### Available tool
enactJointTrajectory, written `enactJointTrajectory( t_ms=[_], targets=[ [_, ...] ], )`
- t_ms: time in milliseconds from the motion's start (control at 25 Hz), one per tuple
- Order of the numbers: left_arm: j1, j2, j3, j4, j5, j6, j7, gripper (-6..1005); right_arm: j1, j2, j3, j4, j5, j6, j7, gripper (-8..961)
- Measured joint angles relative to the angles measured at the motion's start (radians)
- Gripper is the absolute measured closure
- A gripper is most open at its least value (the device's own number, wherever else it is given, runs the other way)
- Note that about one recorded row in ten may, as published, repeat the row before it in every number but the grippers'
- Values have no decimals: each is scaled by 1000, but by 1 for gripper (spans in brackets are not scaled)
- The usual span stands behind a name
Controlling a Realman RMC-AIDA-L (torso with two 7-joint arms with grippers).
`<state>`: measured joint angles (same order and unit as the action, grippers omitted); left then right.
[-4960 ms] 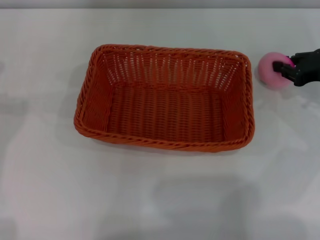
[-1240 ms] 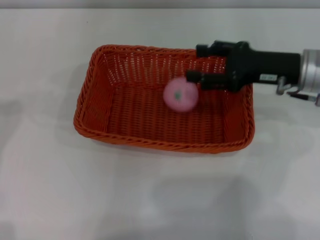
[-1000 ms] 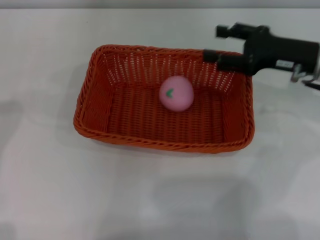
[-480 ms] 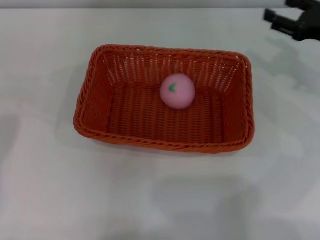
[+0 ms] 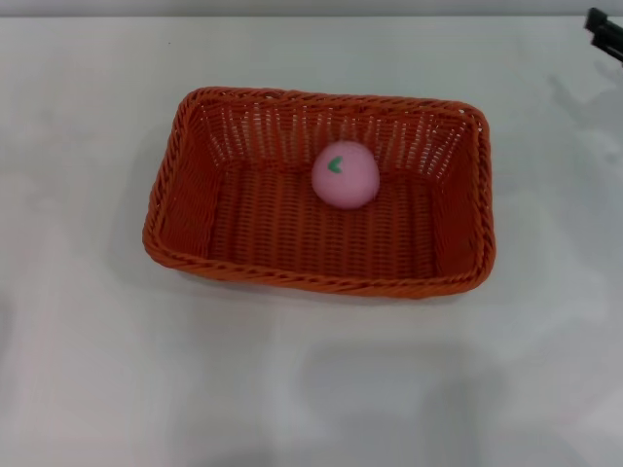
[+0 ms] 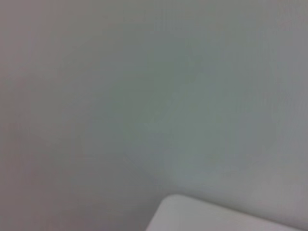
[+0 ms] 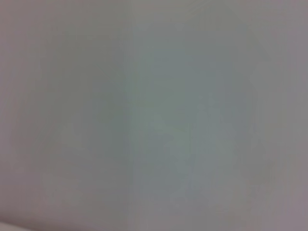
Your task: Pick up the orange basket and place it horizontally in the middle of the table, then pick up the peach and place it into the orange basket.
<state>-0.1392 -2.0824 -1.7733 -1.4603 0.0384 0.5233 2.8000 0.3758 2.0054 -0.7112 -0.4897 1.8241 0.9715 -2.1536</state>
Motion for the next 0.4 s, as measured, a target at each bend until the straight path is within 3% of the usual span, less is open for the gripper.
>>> enactJointTrajectory(
  t_ms=[240,400],
  targets=[
    [63,-2,31,115,-4,-311,-21,376,-6,-1,18,100,211,-43,-184,151],
    [69,-2,32,247,-6,-519,-26,376,4,0,113,185,281,-43,-308,151]
  ],
)
